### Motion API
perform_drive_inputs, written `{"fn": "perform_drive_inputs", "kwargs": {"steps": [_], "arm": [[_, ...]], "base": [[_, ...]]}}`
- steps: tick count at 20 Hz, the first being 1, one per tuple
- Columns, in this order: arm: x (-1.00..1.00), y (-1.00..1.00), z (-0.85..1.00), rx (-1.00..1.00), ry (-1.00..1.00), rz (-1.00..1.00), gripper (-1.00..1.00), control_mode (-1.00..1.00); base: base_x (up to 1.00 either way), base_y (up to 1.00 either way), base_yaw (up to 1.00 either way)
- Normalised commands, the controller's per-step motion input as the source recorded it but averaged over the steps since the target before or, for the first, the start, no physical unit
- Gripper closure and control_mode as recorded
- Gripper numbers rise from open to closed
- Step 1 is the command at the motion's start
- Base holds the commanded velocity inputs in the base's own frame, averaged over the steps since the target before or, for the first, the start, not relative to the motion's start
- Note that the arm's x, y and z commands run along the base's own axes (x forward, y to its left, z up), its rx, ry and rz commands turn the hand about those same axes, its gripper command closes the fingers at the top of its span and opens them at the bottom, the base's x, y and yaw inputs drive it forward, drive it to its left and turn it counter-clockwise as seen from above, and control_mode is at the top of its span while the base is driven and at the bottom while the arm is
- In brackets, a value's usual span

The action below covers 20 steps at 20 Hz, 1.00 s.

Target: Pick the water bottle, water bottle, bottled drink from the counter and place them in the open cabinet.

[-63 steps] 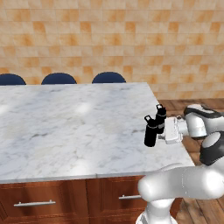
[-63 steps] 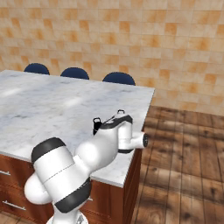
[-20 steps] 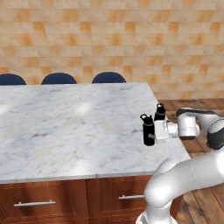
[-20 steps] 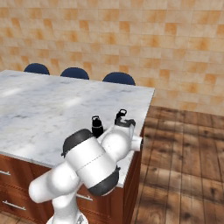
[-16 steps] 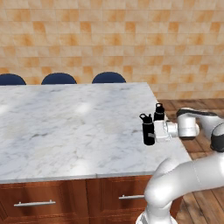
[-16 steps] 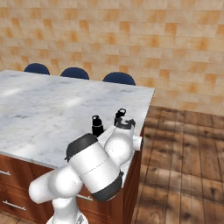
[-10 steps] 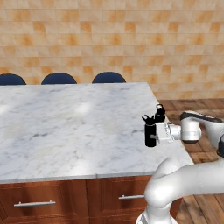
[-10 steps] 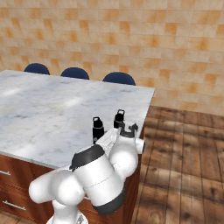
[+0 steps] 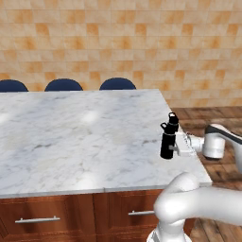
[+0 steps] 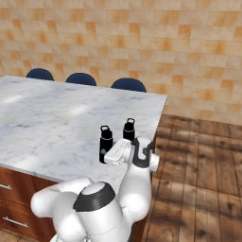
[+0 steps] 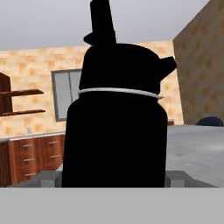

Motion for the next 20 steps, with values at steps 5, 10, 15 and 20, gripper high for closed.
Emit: {"fn": "perform_drive_inputs", "kwargs": {"steps": [5, 10, 15, 20], "arm": [[-0.43, 0.00, 0.62, -0.05, 0.00, 0.00, 1.00, -1.00], [-0.54, 0.00, 0.58, -0.05, 0.01, -0.04, 1.00, -1.00], [-0.55, 0.05, 0.49, -0.08, 0.00, -0.11, 1.00, -1.00], [-0.37, 0.08, 0.39, -0.18, 0.00, -0.08, 1.00, -1.00]], "base": [[0.00, 0.00, 0.00], [0.00, 0.00, 0.00], [0.00, 0.00, 0.00], [0.00, 0.00, 0.00]]}}
